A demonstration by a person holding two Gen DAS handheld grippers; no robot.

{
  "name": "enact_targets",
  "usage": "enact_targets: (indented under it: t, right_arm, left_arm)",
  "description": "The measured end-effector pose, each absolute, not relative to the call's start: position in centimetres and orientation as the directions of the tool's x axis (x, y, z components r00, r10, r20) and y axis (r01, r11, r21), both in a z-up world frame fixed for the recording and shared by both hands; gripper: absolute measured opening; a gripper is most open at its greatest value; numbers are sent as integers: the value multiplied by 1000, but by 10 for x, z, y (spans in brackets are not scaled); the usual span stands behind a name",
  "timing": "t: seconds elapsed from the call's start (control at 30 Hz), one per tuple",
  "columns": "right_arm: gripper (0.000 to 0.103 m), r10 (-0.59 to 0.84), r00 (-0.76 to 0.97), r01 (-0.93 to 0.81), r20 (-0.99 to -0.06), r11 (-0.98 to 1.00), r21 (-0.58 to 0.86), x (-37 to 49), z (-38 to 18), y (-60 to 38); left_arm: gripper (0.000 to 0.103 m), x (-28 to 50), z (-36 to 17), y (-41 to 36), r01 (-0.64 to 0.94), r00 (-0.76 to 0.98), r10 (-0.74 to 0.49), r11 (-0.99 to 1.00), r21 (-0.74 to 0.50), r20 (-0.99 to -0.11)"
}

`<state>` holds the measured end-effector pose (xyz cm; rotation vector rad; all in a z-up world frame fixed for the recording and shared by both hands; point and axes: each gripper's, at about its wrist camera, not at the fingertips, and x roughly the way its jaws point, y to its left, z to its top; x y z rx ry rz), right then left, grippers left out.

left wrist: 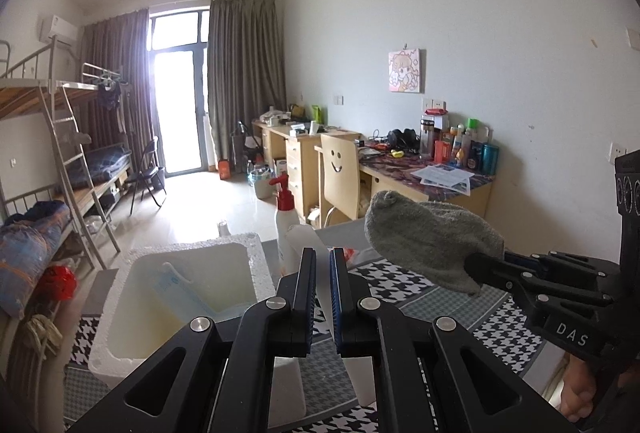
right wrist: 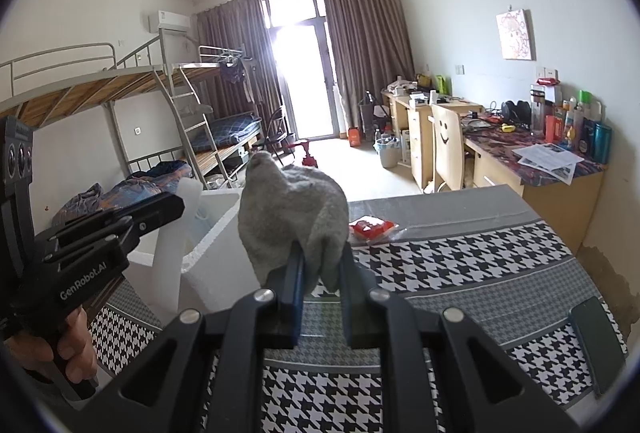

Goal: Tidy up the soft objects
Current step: 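Lift the white roll and grey cloth and carry both toward the foam box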

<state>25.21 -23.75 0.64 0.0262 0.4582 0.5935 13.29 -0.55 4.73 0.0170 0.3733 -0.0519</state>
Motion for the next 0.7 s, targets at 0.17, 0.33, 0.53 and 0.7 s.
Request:
enact_targets:
  t: [0.17, 0.33, 0.53, 0.7]
  right_arm:
    - [19, 547, 730, -537, -410, 830, 150, 257, 9, -231]
    - [19, 546, 729, -533, -414, 831, 158, 264, 11, -226]
    - [19, 550, 729, -541, -408, 827, 150, 265, 13, -219]
    - [19, 554, 728, -548, -404, 824, 141, 266, 17, -215]
  left_arm:
    - [7, 136, 48, -1, 45, 931, -39, 999, 9, -363]
    - [7, 139, 53, 2, 39, 934, -31, 999, 15, -356]
    - [7, 141, 58, 9, 20, 938, -16, 1000, 8, -346]
    - [7, 142, 63, 16, 2, 945, 0, 1000, 6, -328]
